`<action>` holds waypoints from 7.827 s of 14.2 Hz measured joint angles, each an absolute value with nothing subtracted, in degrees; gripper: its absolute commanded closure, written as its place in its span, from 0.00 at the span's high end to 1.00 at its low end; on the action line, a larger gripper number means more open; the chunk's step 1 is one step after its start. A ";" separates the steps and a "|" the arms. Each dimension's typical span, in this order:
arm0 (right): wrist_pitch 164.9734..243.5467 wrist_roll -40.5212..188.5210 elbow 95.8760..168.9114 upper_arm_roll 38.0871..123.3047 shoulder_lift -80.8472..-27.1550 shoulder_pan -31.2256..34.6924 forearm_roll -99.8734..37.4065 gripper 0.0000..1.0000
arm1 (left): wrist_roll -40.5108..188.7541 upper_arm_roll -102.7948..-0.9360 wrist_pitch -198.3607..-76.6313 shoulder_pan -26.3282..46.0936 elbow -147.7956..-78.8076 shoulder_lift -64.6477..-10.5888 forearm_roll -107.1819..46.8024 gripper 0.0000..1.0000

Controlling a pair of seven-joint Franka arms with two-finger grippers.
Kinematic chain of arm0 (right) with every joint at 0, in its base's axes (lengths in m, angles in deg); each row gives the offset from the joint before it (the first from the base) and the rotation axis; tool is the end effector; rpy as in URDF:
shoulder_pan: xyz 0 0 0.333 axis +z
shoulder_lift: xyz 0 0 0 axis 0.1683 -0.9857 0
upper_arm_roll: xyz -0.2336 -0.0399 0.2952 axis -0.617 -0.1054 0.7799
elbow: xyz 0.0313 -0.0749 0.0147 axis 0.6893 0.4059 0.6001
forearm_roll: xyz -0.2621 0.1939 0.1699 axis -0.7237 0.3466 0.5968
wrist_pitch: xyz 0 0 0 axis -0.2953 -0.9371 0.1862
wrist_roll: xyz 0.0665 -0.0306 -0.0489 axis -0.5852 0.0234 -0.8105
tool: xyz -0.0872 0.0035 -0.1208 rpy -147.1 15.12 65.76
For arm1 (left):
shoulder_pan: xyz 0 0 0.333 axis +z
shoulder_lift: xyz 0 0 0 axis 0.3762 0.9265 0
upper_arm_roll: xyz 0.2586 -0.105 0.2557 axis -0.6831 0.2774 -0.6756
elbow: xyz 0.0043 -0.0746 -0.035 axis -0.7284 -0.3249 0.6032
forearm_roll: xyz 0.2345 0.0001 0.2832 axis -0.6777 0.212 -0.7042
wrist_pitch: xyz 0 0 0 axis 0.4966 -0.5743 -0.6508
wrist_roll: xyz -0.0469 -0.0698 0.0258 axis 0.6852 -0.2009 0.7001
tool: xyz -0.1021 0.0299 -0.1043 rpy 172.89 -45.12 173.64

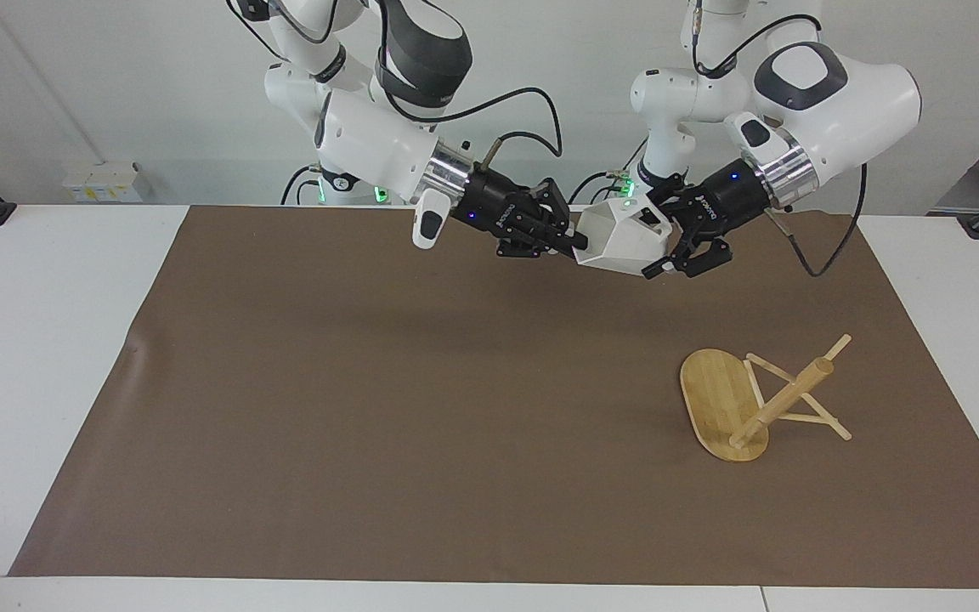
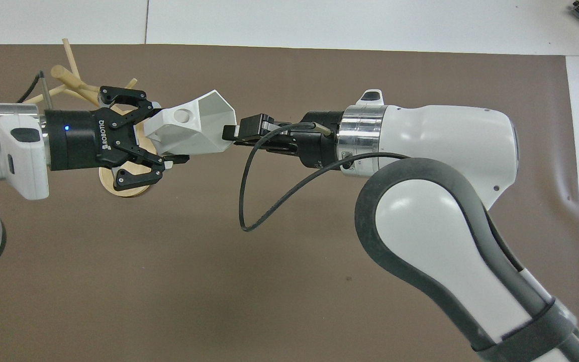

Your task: Hang cup on rack

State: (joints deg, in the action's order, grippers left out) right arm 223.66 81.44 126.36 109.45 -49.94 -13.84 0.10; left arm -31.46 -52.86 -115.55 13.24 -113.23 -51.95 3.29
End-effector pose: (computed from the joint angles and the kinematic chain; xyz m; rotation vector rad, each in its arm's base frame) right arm 0.5669 0.3474 0.6076 -2.0320 0.1206 -0.1713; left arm 0.5230 -0.1836 0.6213 1.8200 -1.4911 0.9587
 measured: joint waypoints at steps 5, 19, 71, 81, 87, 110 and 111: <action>223.66 81.89 126.36 109.53 -49.94 -13.80 0.10 1.00 | -31.45 -53.11 -115.68 13.50 -113.29 -51.95 3.29 0.00; 208.13 78.32 125.18 99.44 -49.84 -14.49 -25.08 1.00 | -24.43 -52.24 -145.53 14.13 -130.69 -56.02 1.23 0.00; 176.21 80.38 124.04 69.09 -38.27 -14.51 -60.93 1.00 | 27.73 -53.15 -156.76 16.02 -126.25 -43.98 1.23 0.76; 176.05 80.63 124.04 69.08 -38.06 -14.52 -60.93 1.00 | 28.24 -55.39 -150.94 16.51 -125.66 -44.55 -11.07 1.00; 176.05 80.63 124.04 69.05 -38.05 -14.52 -60.93 1.00 | 32.71 -58.69 -129.94 21.53 -122.08 -51.19 -34.03 1.00; 175.04 79.02 123.96 69.49 -36.04 -14.44 -60.94 1.00 | 50.35 -60.65 -85.67 14.58 -90.79 -47.03 -55.81 1.00; 175.05 79.02 123.95 69.52 -35.99 -14.43 -60.94 1.00 | 50.35 -60.83 -84.74 14.58 -89.65 -46.58 -55.81 1.00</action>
